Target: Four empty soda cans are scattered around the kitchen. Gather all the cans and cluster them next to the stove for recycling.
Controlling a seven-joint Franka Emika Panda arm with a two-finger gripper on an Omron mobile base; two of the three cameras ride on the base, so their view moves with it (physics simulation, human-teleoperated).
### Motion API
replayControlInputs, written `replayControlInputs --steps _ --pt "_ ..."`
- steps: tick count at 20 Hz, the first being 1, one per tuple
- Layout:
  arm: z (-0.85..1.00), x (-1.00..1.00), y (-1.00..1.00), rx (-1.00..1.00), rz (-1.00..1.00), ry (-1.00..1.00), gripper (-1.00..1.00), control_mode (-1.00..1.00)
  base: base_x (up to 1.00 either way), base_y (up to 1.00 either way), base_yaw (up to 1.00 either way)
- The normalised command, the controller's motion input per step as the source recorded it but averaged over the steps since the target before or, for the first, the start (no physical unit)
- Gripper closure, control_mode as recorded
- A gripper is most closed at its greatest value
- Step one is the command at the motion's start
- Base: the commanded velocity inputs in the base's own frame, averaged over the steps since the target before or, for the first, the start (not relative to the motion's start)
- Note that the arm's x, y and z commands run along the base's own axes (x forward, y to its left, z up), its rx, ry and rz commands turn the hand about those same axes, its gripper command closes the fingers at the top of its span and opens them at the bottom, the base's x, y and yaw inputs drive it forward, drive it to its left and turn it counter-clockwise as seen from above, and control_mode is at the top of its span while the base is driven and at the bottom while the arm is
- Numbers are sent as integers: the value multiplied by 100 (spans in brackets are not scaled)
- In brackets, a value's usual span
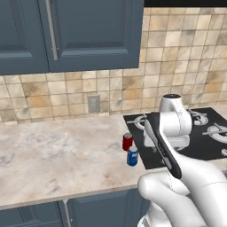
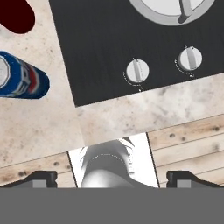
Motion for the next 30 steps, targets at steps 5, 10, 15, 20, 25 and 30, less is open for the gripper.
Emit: replayControlInputs --steps 5,10,15,20,25,30 --pt "0 0 0 0 0 0 -100 100 0 0 0" --pt "0 0 0 0 0 0 -100 100 -84 21 0" --pt "0 0 0 0 0 0 -100 100 -89 14 0" --pt "0 0 0 0 0 0 -100 100 -41 -4 -5" --pt "0 0 0 0 0 0 -100 100 1 -13 -26" --pt "0 0 0 0 0 0 -100 100 13 0 -78"
